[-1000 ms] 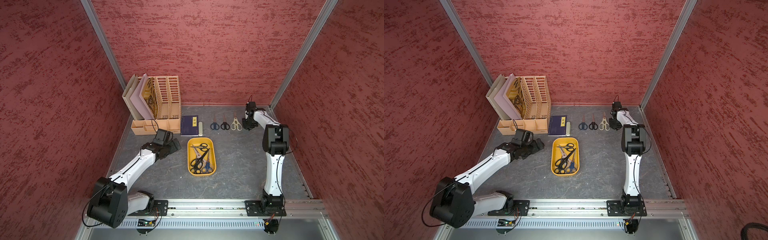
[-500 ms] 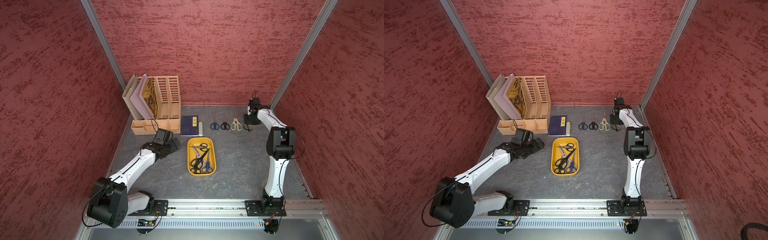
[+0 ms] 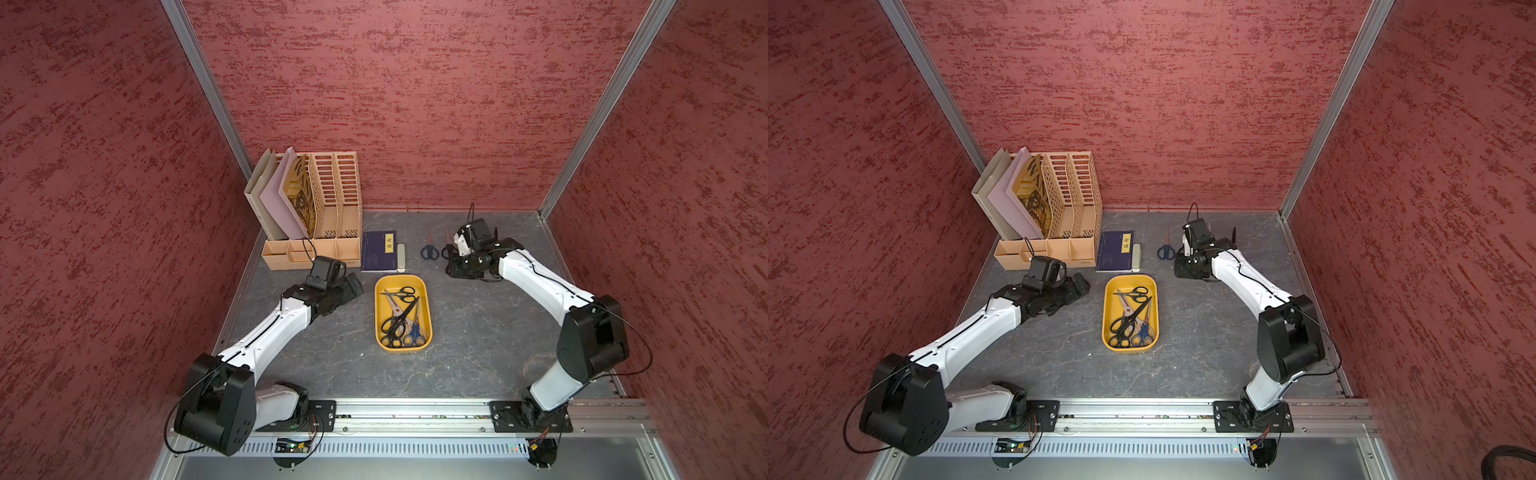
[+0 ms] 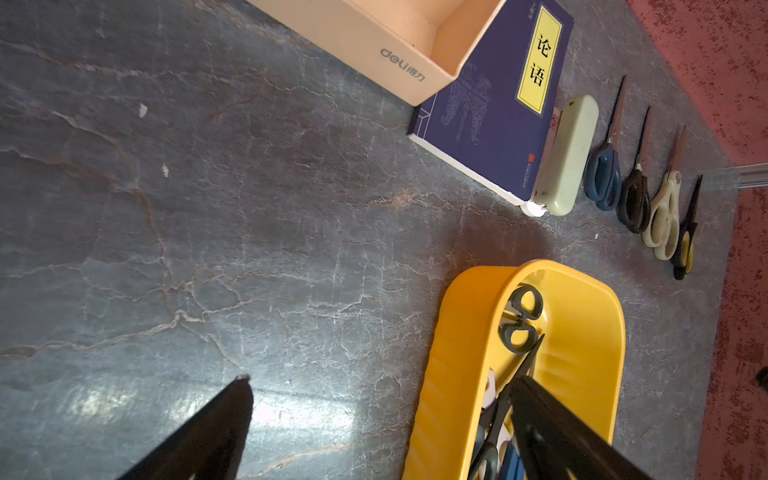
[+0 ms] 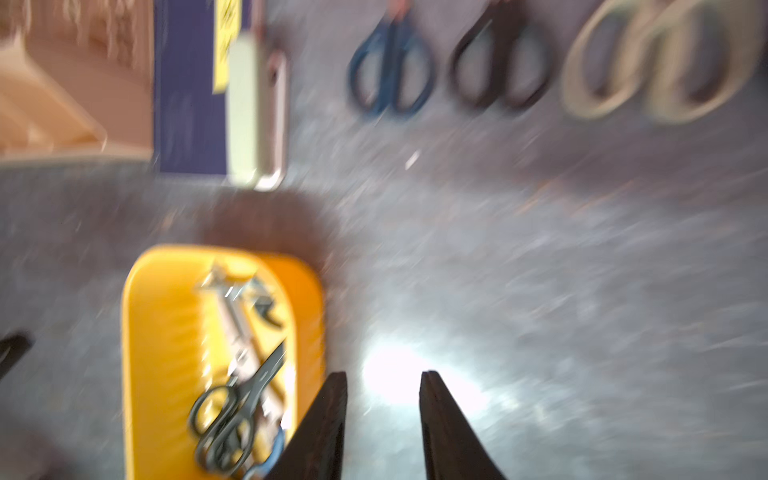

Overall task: Take the scissors out of the storage box
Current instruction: Place the scissors at the center of the board, then pick up the scissors from the storage box.

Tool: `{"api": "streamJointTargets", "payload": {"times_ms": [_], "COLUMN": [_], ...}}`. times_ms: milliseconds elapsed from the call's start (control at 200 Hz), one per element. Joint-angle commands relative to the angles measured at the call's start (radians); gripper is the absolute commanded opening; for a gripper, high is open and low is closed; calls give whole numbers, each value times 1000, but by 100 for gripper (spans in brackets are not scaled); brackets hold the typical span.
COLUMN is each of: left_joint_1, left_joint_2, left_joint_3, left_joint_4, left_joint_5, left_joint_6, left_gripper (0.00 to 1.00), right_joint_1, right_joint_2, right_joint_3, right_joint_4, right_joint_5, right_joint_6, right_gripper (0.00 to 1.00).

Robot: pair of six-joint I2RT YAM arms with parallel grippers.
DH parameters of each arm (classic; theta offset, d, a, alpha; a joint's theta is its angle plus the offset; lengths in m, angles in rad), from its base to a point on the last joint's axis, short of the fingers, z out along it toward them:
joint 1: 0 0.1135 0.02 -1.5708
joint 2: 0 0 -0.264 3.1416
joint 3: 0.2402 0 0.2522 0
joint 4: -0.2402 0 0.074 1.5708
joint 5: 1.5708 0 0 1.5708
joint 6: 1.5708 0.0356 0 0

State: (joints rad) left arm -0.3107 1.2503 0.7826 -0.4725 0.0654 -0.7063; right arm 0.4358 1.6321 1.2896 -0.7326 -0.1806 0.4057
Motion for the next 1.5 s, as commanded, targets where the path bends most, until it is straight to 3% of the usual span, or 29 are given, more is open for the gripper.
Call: {"api": "streamJointTargets", "payload": {"times_ms": [0,351,686,912,1493], "left_joint_1": [-6,-59,-68,-64,-10], "left_joint_2": [10,-48,-164,-227,-295], "left_joint_3": [2,-2,-46,-49,-76], "left_joint_4": [3,-67,-132,-183,-214], "left_joint_5": [15,19,14,20,72], "left_joint_6": [-12,-32,25,92,156], "left_gripper": [100,100,100,100,100], "right_joint_1": [110,412,559,590,598], "right_joint_2": [-64,-107,13,124,293], "right_joint_3": [-57,-163,-116,-83,60], "right_joint_4": [49,64,27,60,-73], "right_joint_5": [-32,64,187,242,349], "right_joint_6": [170,380,500,627,664], "right_gripper": [34,34,33,32,28]}}
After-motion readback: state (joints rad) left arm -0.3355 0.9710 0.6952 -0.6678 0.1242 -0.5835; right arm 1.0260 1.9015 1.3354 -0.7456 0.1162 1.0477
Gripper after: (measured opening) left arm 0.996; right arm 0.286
